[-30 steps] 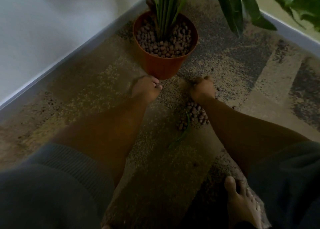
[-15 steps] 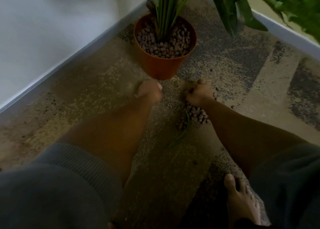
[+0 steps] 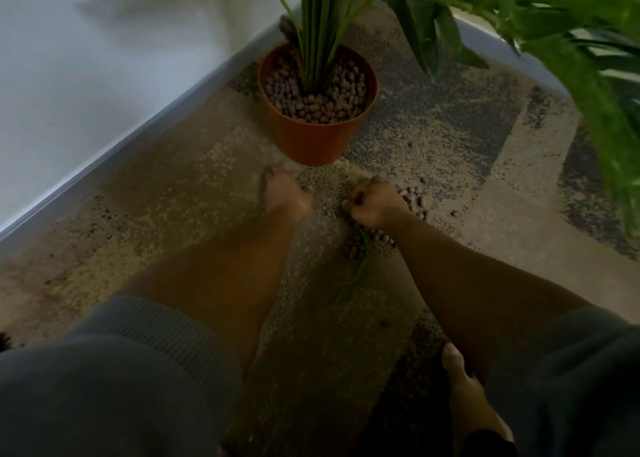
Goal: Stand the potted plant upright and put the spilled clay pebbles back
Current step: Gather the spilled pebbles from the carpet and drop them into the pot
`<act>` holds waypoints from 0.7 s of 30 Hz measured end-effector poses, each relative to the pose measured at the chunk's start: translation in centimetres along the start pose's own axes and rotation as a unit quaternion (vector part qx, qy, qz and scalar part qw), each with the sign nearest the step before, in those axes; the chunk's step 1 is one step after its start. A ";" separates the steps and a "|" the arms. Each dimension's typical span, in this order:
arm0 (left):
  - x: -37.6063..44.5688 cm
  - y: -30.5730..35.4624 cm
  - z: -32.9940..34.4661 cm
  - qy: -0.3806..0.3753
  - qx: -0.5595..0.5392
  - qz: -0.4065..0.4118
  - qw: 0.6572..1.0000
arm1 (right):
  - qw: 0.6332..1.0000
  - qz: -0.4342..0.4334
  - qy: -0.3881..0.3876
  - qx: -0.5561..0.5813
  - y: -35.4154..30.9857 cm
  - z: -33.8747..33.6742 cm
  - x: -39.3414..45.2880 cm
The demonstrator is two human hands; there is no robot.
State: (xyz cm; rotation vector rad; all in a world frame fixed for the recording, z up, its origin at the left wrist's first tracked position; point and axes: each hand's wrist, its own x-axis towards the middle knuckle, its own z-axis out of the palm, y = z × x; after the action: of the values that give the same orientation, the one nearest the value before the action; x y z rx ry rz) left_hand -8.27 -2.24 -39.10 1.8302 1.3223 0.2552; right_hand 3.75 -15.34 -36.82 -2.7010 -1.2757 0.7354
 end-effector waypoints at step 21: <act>-2.9 1.0 0.9 -0.342 0.126 0.152 0.919 | 0.994 -0.111 -0.005 -0.018 -1.1 0.5 -3.8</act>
State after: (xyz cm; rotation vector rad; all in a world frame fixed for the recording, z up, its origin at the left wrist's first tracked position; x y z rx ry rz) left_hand -8.21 -5.29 -38.09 2.0657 0.5983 -0.3913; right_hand 0.65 -17.49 -35.49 -2.5263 -1.5726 0.7061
